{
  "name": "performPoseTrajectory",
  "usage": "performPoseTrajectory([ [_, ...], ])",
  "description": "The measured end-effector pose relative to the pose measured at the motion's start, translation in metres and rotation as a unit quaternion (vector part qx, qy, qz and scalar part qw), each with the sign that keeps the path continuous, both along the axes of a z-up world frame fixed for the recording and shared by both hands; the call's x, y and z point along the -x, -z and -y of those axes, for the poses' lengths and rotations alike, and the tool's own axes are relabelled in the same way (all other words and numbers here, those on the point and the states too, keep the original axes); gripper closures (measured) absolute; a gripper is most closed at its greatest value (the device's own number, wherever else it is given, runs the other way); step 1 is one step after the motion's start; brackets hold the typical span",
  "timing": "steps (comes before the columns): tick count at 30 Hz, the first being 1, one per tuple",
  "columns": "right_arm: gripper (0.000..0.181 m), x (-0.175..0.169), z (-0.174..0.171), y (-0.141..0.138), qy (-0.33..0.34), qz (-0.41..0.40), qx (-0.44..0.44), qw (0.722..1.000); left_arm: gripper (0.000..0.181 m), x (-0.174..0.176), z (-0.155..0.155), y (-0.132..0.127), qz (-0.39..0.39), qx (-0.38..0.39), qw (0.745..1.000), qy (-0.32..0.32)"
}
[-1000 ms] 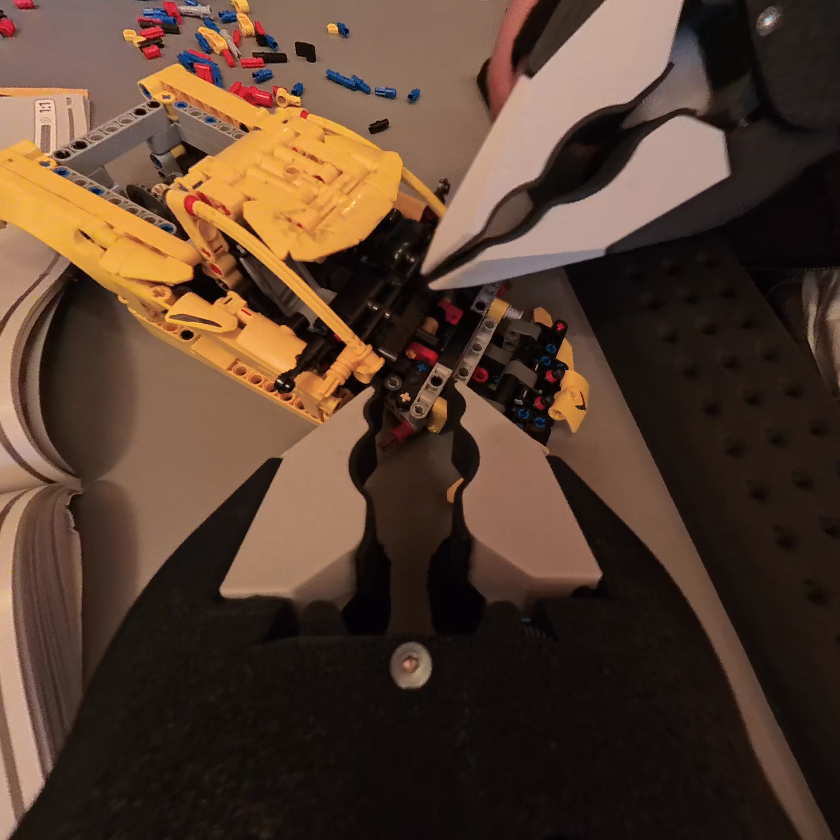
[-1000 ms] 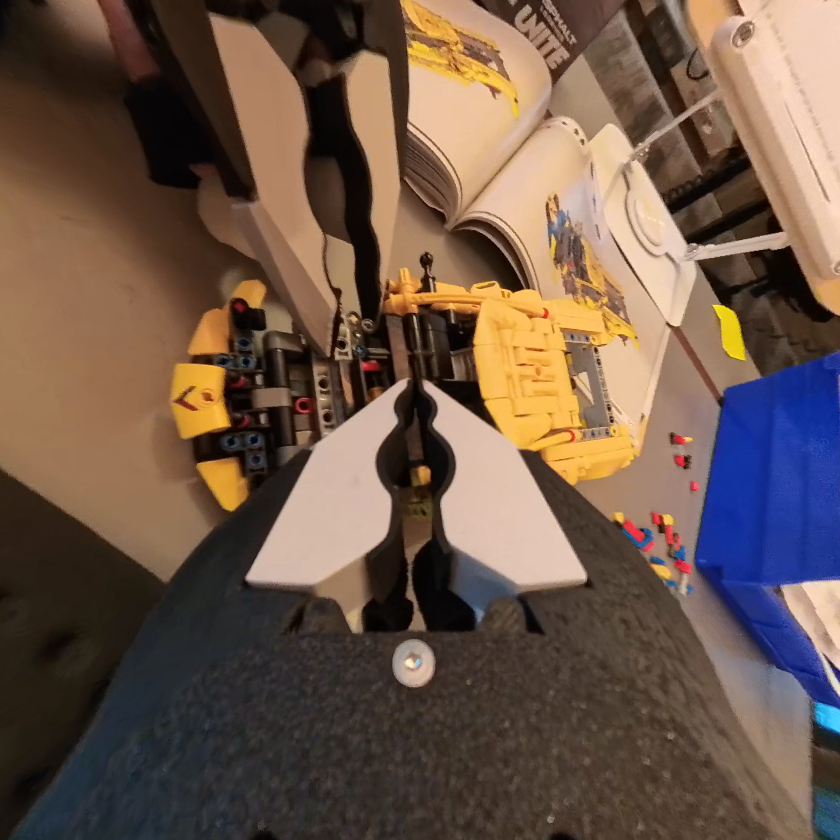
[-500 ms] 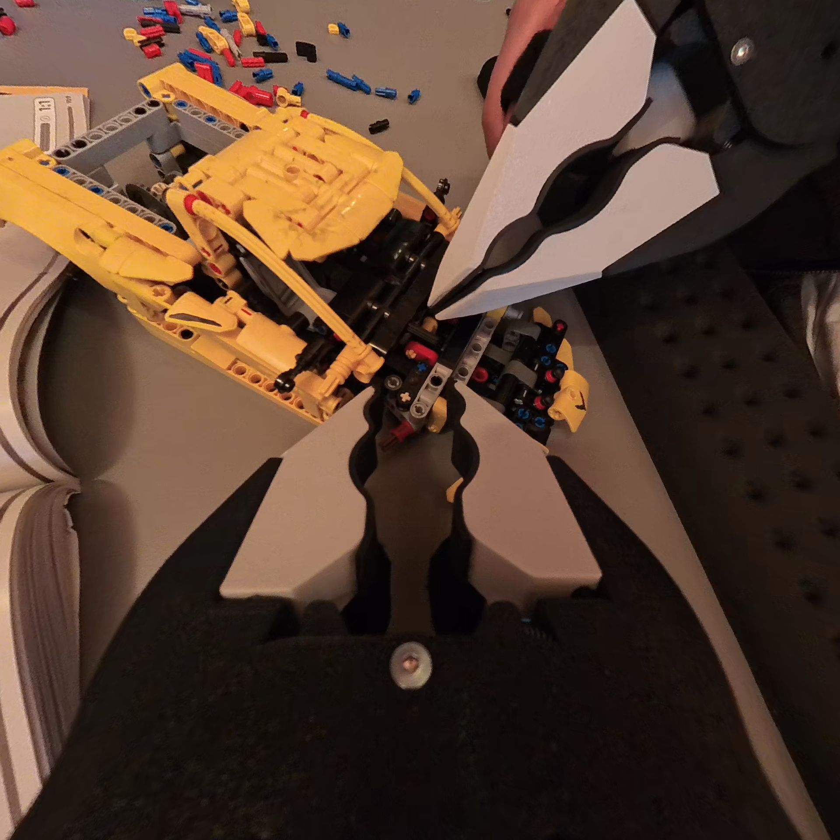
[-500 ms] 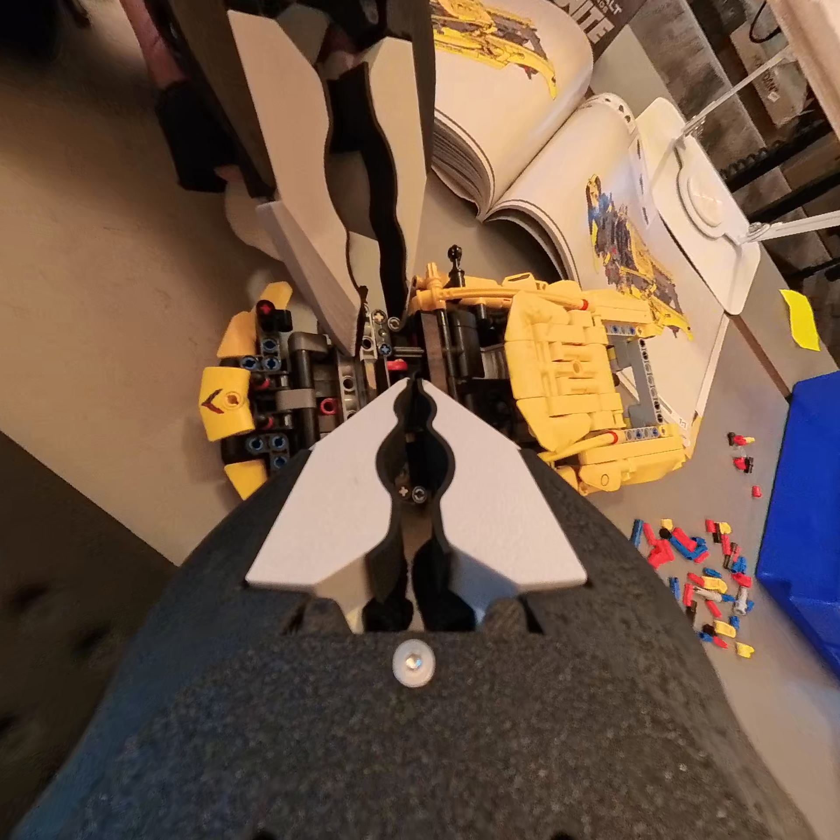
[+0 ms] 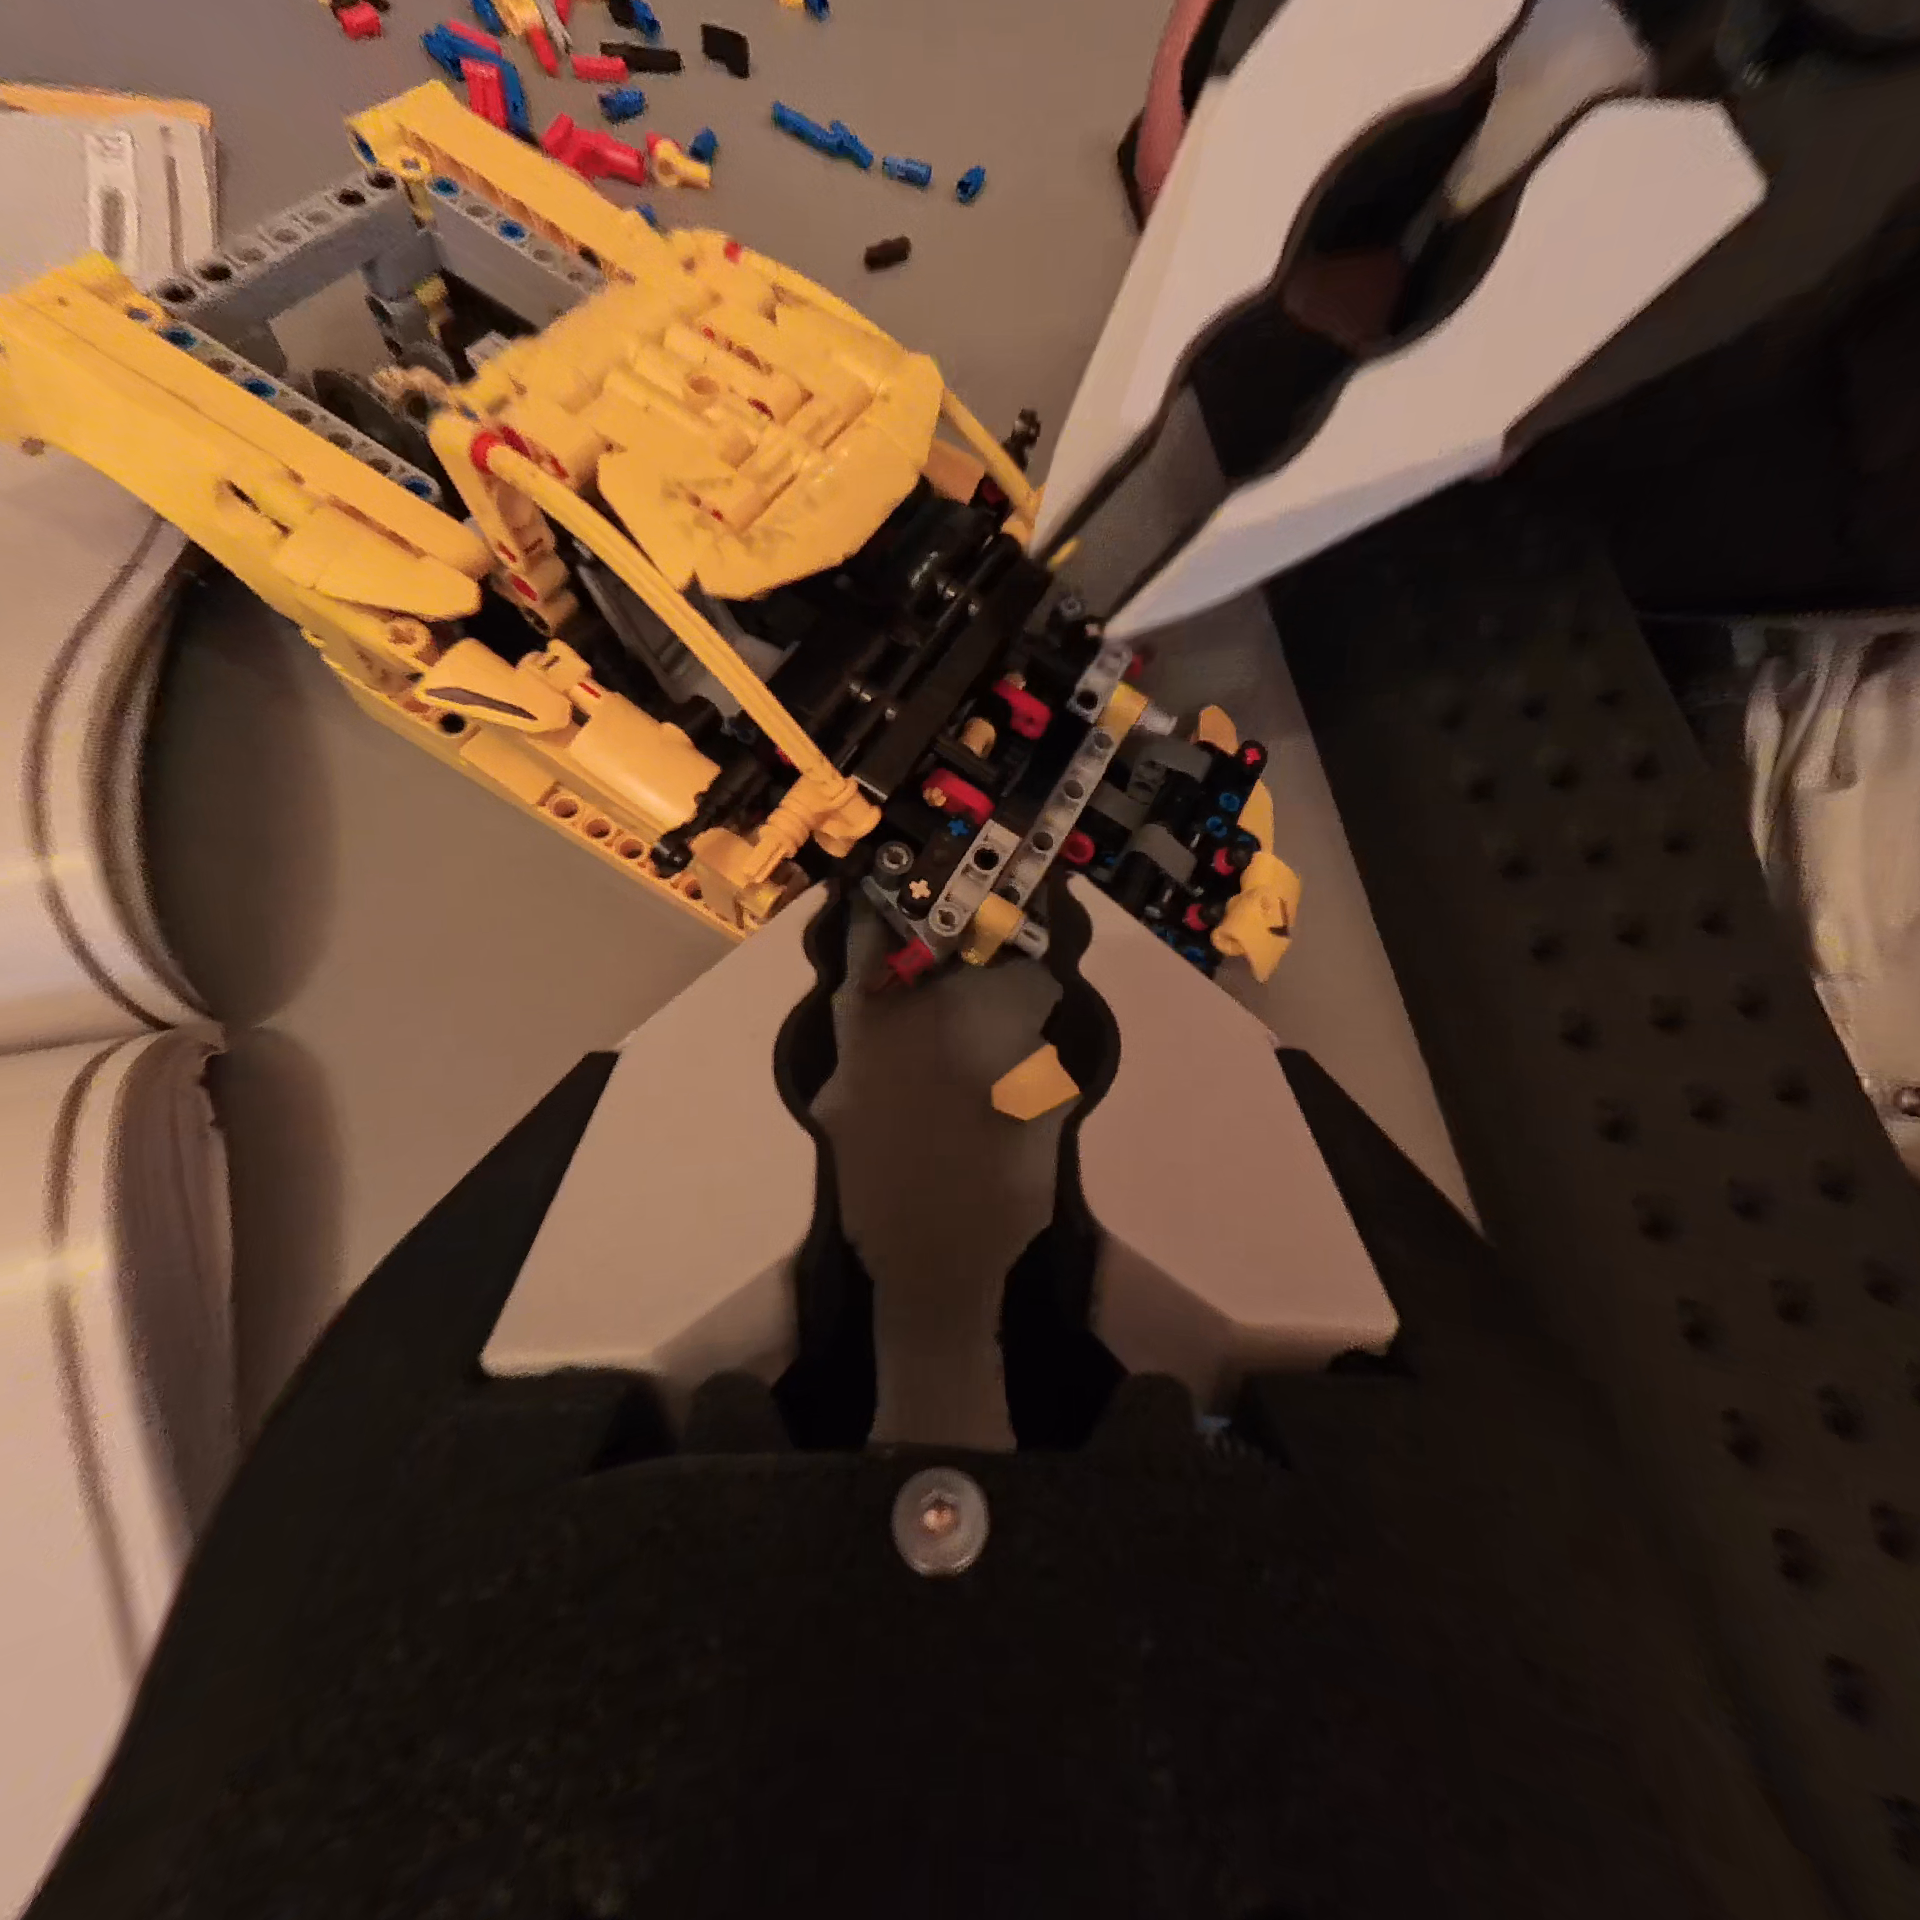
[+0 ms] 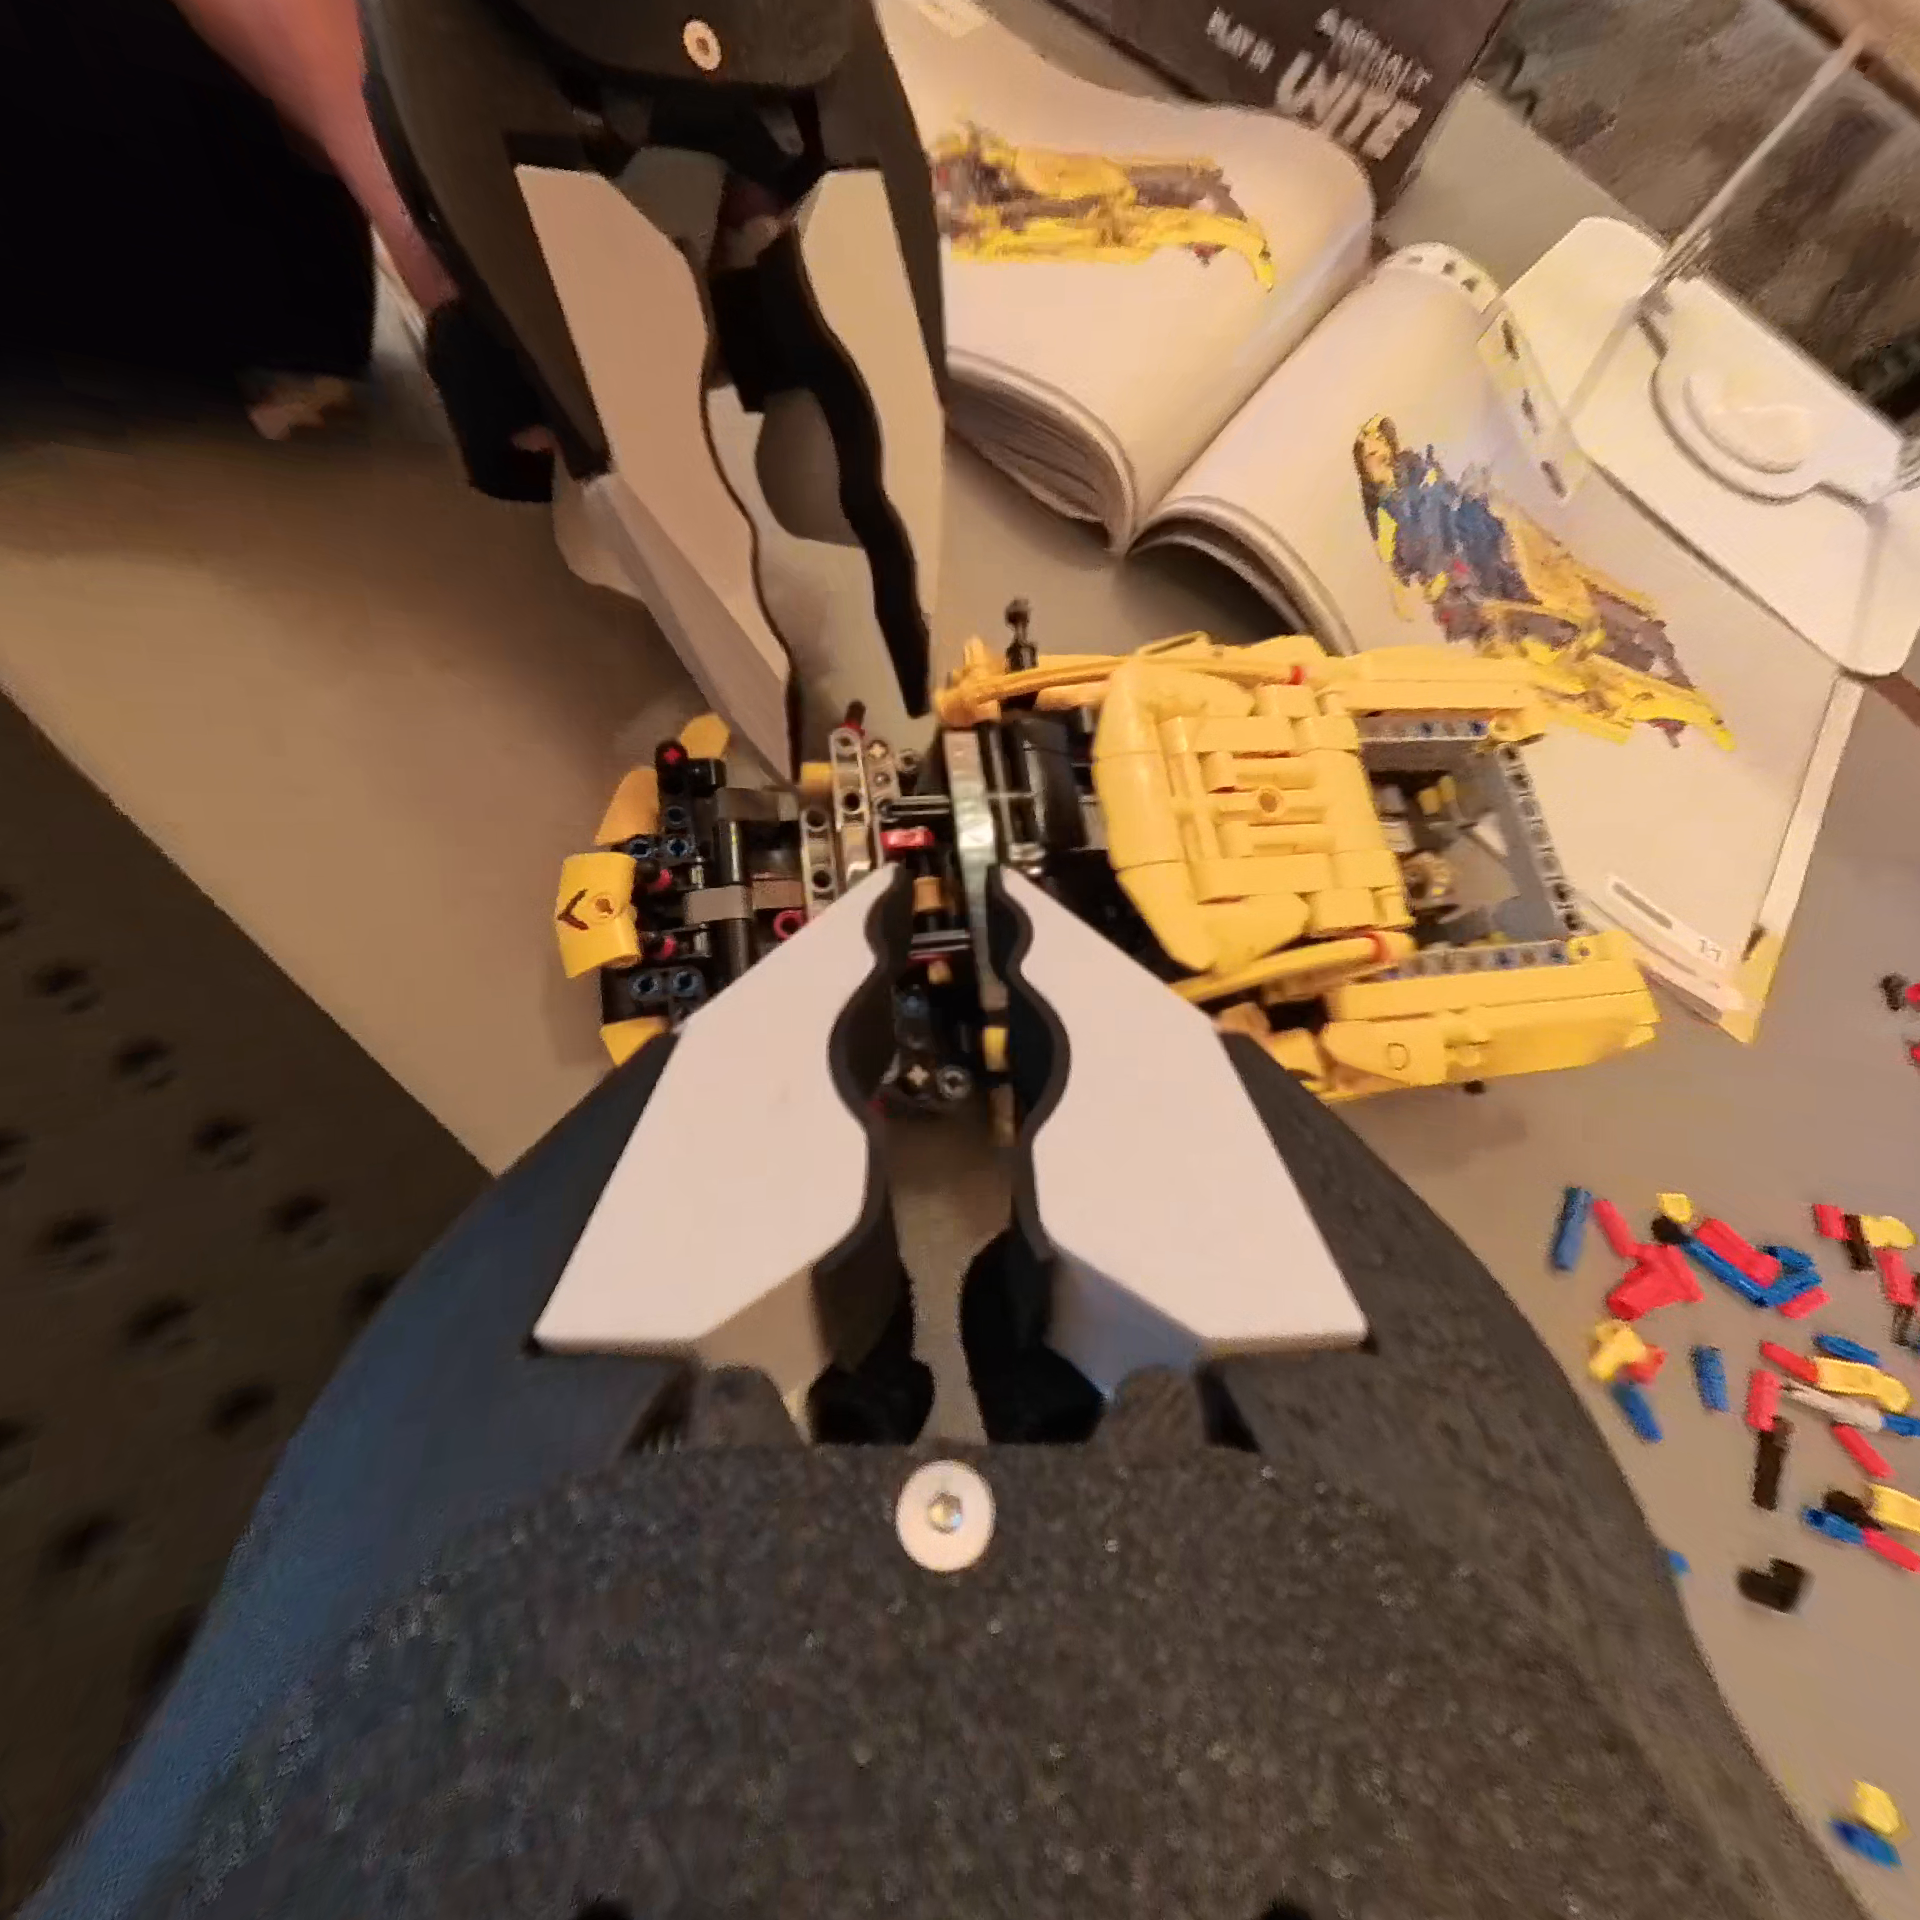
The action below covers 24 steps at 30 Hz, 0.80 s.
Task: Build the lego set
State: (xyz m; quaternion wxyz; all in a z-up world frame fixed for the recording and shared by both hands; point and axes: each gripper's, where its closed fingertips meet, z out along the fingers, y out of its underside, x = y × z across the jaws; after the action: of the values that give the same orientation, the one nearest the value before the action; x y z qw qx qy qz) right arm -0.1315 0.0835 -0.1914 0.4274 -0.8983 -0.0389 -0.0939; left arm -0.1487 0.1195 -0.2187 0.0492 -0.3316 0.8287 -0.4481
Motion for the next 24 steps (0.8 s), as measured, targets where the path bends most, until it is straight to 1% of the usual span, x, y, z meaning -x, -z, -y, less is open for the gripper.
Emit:
performPoseTrajectory([
  [3, 0.167, -0.012, 0.011, -0.043, -0.027, -0.009, -0.024, 0.999, 0.143, 0.005, -0.012, -0.031, 0.032, -0.018, 0.999, -0.016],
  [5, 0.166, -0.03, 0.016, -0.079, -0.041, -0.005, -0.031, 0.999, 0.143, 0.01, -0.027, -0.06, 0.062, -0.037, 0.997, -0.042],
  [7, 0.165, -0.05, 0.015, -0.115, -0.05, -0.011, -0.039, 0.998, 0.143, 0.015, -0.048, -0.096, 0.112, -0.053, 0.988, -0.091],
  [8, 0.161, -0.058, 0.012, -0.128, -0.057, -0.024, -0.039, 0.997, 0.143, 0.015, -0.064, -0.116, 0.144, -0.065, 0.978, -0.137],
  [9, 0.155, -0.063, 0.007, -0.138, -0.065, -0.042, -0.036, 0.996, 0.143, 0.014, -0.085, -0.136, 0.177, -0.081, 0.961, -0.198],
  [10, 0.154, -0.068, 0.001, -0.145, -0.069, -0.06, -0.03, 0.995, 0.142, 0.014, -0.11, -0.155, 0.209, -0.096, 0.936, -0.268],
  [11, 0.154, -0.074, -0.006, -0.147, -0.071, -0.076, -0.027, 0.994, 0.142, 0.018, -0.136, -0.173, 0.238, -0.114, 0.903, -0.34],
  [12, 0.154, -0.082, -0.014, -0.147, -0.061, -0.089, -0.03, 0.994, 0.142, 0.027, -0.163, -0.184, 0.254, -0.137, 0.866, -0.41],
  [13, 0.152, -0.09, -0.022, -0.145, -0.048, -0.097, -0.042, 0.993, 0.143, 0.039, -0.186, -0.189, 0.259, -0.154, 0.827, -0.474],
  [14, 0.15, -0.097, -0.031, -0.141, -0.038, -0.1, -0.063, 0.992, 0.143, 0.05, -0.201, -0.189, 0.263, -0.154, 0.792, -0.529],
  [15, 0.148, -0.106, -0.039, -0.134, -0.024, -0.101, -0.091, 0.99, 0.143, 0.058, -0.21, -0.184, 0.269, -0.143, 0.763, -0.569],
  [16, 0.148, -0.116, -0.048, -0.123, -0.006, -0.102, -0.119, 0.988, 0.143, 0.063, -0.217, -0.175, 0.275, -0.128, 0.734, -0.608],
  [17, 0.148, -0.126, -0.055, -0.111, 0.01, -0.106, -0.142, 0.984, 0.144, 0.068, -0.227, -0.164, 0.278, -0.108, 0.699, -0.65],
  [18, 0.148, -0.136, -0.06, -0.096, 0.024, -0.114, -0.156, 0.981, 0.144, 0.066, -0.231, -0.148, 0.271, -0.09, 0.686, -0.67],
  [19, 0.147, -0.144, -0.063, -0.081, 0.038, -0.126, -0.163, 0.978, 0.145, 0.061, -0.233, -0.13, 0.253, -0.08, 0.691, -0.673],
  [21, 0.144, -0.159, -0.062, -0.055, 0.062, -0.149, -0.165, 0.973, 0.145, 0.054, -0.238, -0.098, 0.22, -0.086, 0.699, -0.675],
  [22, 0.144, -0.165, -0.059, -0.047, 0.074, -0.161, -0.166, 0.97, 0.145, 0.051, -0.238, -0.088, 0.214, -0.094, 0.703, -0.672],
  [24, 0.143, -0.17, -0.055, -0.04, 0.083, -0.177, -0.167, 0.967, 0.145, 0.045, -0.231, -0.077, 0.205, -0.107, 0.723, -0.651],
])
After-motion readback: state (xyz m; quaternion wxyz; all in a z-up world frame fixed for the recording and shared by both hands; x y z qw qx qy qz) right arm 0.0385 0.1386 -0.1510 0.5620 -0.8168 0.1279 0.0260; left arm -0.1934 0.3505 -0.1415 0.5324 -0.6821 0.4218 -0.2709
